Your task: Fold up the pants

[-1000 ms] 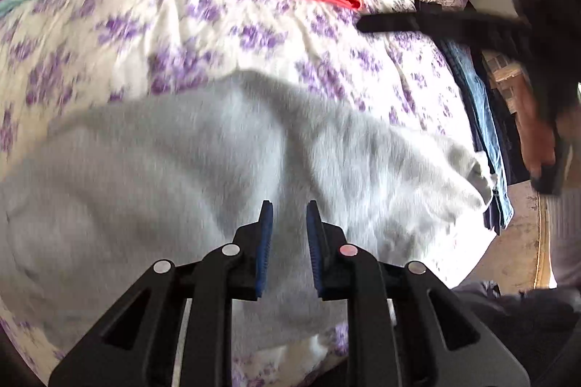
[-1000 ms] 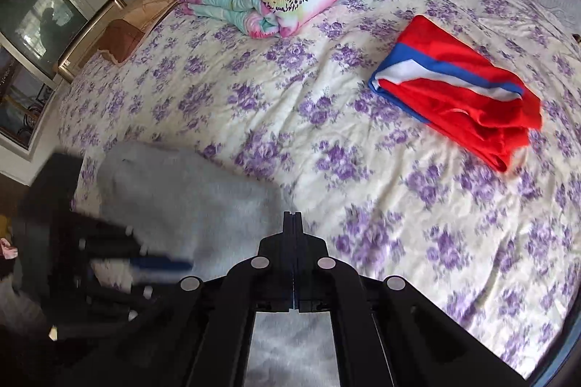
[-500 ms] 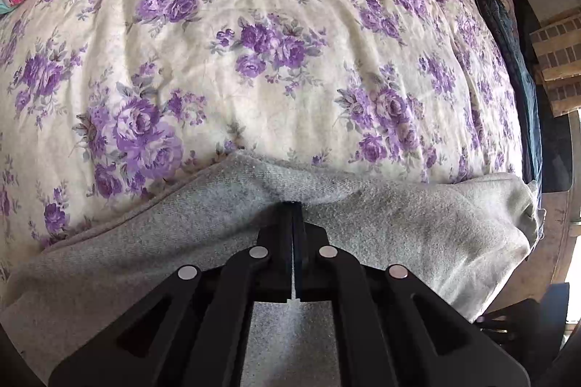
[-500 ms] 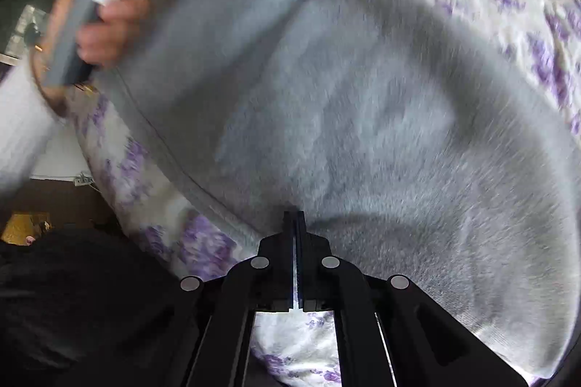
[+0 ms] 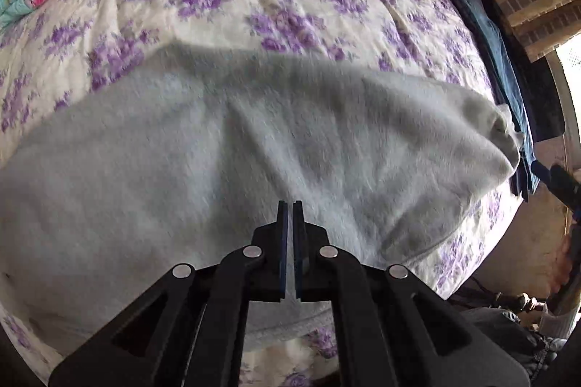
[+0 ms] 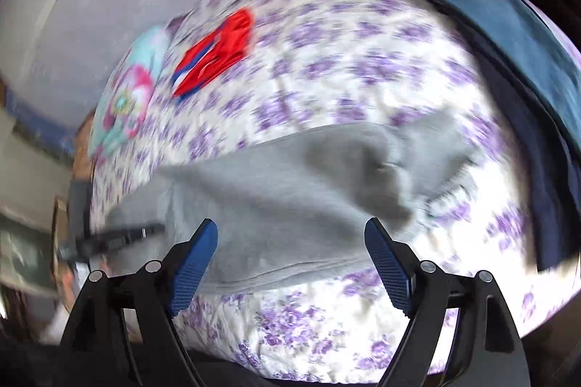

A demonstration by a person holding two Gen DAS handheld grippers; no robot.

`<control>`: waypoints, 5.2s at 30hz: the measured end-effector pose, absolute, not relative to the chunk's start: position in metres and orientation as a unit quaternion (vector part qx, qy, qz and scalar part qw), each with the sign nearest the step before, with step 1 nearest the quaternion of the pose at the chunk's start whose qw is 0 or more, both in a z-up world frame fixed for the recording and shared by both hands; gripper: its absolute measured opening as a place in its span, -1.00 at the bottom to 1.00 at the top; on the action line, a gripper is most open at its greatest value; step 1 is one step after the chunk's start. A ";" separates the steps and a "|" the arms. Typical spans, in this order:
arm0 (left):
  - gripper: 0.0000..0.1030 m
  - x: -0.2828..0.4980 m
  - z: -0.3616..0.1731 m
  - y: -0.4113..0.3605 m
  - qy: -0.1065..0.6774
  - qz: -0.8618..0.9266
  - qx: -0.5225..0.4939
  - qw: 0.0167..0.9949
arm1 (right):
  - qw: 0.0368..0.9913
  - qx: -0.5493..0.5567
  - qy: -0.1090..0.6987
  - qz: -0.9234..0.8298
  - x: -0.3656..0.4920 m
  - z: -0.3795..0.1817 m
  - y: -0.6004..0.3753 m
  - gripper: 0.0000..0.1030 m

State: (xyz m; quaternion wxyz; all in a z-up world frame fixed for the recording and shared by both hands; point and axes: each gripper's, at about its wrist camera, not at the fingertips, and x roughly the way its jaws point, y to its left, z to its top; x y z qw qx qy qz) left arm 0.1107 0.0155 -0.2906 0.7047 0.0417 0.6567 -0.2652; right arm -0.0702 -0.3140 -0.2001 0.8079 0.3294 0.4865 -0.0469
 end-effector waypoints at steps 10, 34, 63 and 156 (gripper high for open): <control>-0.97 0.083 -0.320 0.035 0.688 -0.250 -0.005 0.682 | 0.709 0.536 0.454 -0.068 -0.098 -0.290 -0.386 0.63; -0.97 0.108 -0.260 -0.142 0.632 -0.375 0.022 0.678 | 0.754 0.427 0.497 -0.054 -0.050 -0.293 -0.360 -0.60; -1.00 0.061 -0.265 -0.093 0.619 -0.377 -0.021 0.689 | 0.832 0.164 0.527 -0.056 -0.009 -0.224 -0.287 -0.58; -0.46 0.093 -0.233 0.209 0.541 -0.151 -0.162 0.811 | 0.736 -0.011 0.631 0.247 0.134 -0.277 0.035 -0.70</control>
